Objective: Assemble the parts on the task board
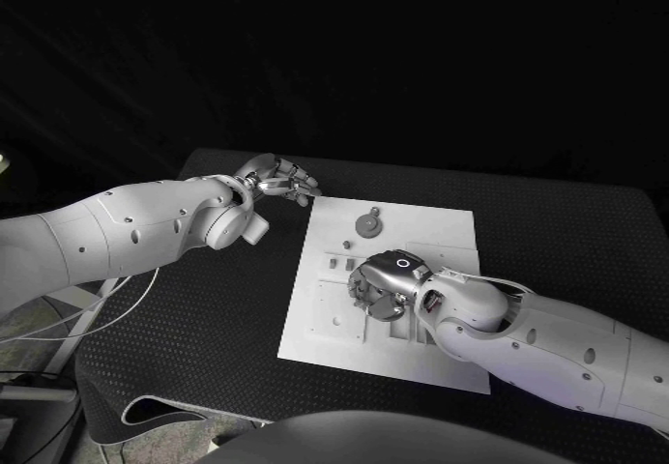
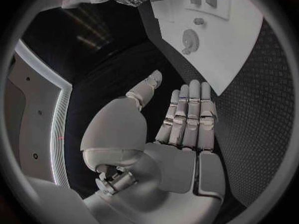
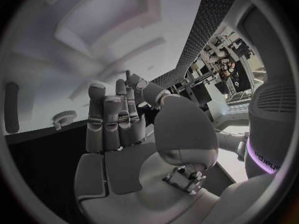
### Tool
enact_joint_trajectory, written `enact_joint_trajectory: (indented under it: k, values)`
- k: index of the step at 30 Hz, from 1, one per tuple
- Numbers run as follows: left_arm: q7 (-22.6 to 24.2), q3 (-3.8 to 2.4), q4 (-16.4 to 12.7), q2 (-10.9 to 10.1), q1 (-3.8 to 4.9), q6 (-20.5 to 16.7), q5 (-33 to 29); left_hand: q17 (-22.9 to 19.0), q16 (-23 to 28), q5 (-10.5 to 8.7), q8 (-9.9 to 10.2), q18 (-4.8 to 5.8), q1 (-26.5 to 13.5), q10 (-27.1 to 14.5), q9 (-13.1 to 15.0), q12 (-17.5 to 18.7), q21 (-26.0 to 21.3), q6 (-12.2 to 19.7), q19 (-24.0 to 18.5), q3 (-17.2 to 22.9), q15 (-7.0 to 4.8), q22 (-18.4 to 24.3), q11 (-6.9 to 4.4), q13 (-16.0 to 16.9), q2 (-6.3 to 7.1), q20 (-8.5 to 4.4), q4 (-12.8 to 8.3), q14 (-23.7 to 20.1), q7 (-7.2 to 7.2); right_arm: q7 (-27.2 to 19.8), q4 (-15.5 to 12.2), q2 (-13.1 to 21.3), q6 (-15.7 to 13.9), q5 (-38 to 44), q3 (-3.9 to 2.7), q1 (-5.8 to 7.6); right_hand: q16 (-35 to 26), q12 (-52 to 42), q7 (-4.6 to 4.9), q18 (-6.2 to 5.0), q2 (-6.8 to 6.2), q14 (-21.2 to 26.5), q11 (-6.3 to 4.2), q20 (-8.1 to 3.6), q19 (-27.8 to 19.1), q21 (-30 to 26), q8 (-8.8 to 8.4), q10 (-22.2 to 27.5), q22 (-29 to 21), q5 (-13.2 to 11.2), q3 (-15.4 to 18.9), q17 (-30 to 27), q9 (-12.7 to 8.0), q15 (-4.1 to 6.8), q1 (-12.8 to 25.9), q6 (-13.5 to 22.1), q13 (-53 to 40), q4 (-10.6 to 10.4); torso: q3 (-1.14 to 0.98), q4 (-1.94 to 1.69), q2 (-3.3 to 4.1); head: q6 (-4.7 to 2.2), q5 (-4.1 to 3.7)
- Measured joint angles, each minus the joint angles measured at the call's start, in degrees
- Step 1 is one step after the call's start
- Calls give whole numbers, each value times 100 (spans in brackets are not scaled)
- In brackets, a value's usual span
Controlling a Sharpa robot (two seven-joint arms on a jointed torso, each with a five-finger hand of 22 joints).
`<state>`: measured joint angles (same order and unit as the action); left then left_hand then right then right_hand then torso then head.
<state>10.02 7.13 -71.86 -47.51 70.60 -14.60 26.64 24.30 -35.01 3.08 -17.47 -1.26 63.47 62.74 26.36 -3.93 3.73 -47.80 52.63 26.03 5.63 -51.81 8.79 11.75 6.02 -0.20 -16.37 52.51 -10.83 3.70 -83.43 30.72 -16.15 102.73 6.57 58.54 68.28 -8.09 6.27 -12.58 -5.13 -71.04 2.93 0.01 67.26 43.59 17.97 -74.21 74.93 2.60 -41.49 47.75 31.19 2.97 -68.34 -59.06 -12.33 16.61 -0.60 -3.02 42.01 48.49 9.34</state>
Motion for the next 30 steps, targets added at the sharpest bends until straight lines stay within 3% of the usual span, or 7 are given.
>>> enact_joint_trajectory:
  k: [13,28,30]
  values:
    - [0,0,-3,1,0,0,0,5,0,0,0,0,0,0,0,0,0,0,0,0,0,5,0,-5,0,0,0,0,0,-1,91,-82,2,29,97,23,0,13,0,-1,-1,-1,2,-4,-3,0,-12,-23,2,-7,-10,5,3,-1,0,1,-14,-10,2,-6,1,10,1]
    - [-1,0,-8,0,1,0,-1,17,0,-3,0,0,0,0,-4,0,0,0,0,0,0,11,0,-9,0,0,0,0,0,5,128,-128,39,56,118,16,0,17,13,0,-1,1,3,-11,-13,0,5,-22,1,-18,-10,18,8,1,2,-11,-7,-10,8,-5,-1,33,14]
    - [-1,0,-13,-4,1,0,-1,17,0,-3,0,0,0,0,-4,0,0,0,0,0,0,10,0,-9,0,0,0,0,0,3,135,-128,38,50,120,17,0,40,75,1,1,11,25,-15,-18,0,-16,1,0,-18,-10,30,13,10,5,54,-6,-10,8,-4,-1,33,14]
